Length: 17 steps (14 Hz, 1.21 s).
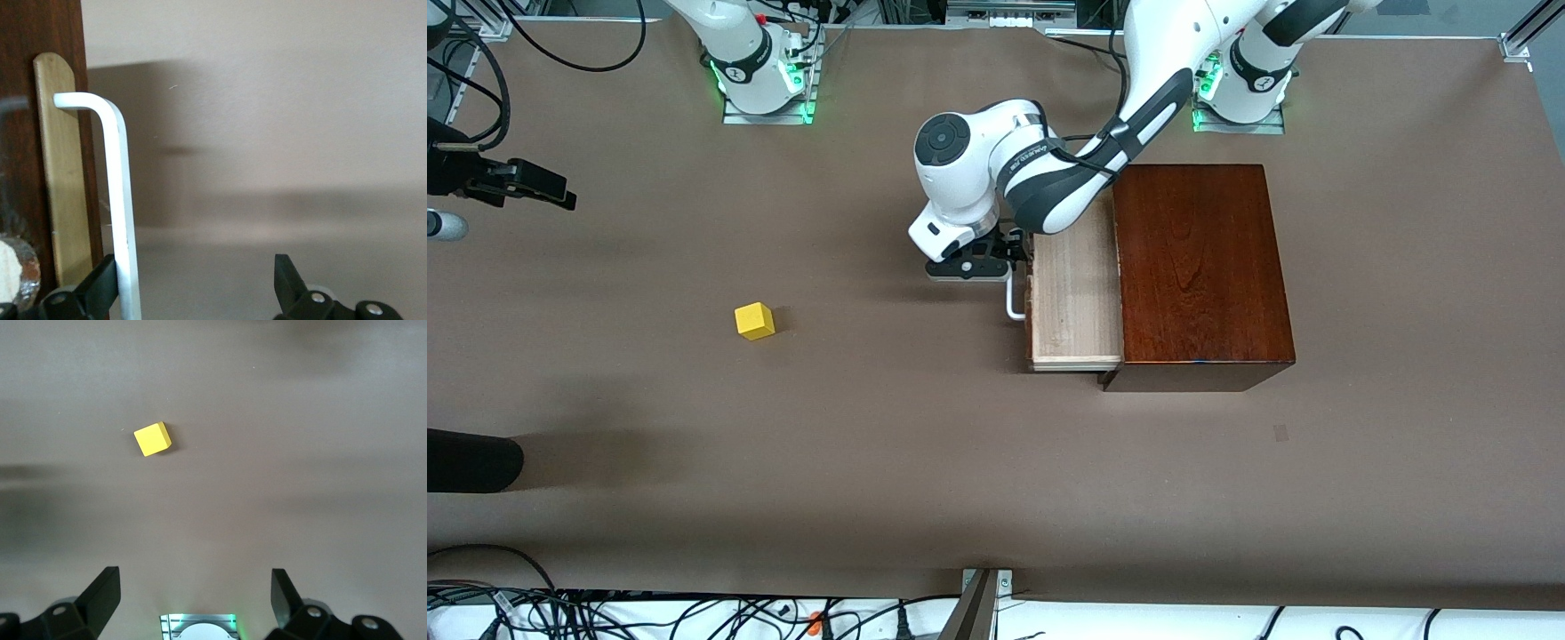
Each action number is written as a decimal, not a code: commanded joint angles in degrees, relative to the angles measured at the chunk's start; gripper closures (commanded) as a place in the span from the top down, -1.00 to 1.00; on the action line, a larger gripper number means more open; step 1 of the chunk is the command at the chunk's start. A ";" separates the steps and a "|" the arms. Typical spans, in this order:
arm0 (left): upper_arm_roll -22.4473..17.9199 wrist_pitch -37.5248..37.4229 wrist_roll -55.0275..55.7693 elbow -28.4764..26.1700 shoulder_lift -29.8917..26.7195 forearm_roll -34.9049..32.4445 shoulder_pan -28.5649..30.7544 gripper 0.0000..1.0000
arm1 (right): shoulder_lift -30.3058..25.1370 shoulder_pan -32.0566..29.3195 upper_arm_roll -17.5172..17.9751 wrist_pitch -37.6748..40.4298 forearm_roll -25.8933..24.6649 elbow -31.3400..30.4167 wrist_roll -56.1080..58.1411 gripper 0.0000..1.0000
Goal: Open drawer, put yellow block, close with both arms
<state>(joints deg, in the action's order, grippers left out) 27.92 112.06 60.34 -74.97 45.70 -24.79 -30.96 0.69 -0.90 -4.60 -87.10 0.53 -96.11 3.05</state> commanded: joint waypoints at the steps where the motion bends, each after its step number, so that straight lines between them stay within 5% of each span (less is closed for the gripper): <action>1: 0.64 0.27 0.39 4.30 1.77 0.18 -0.86 1.00 | 2.29 -0.25 0.91 0.00 0.35 1.63 0.21 1.00; 6: 1.96 -6.75 -2.06 3.08 -8.15 5.61 4.93 1.00 | 5.02 -0.42 0.73 0.70 0.88 2.06 5.74 1.00; 10: 1.96 -9.49 -5.75 -6.31 -21.14 11.67 12.74 1.00 | 8.35 1.15 2.48 0.26 2.01 2.68 4.95 1.00; 13: 1.96 -9.93 -7.96 -9.23 -25.48 12.83 18.11 1.00 | 14.14 4.67 3.10 0.52 2.37 2.24 6.01 1.00; 17: 2.05 -11.59 -15.04 -9.23 -29.08 16.16 27.06 1.00 | 16.88 5.20 3.98 -12.17 2.55 -5.20 9.41 1.00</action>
<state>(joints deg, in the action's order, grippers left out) 29.35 101.12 50.94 -81.42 20.49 -12.13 -9.51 17.95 4.88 -1.03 -93.39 2.16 -96.84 8.62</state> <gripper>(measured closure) 0.000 0.000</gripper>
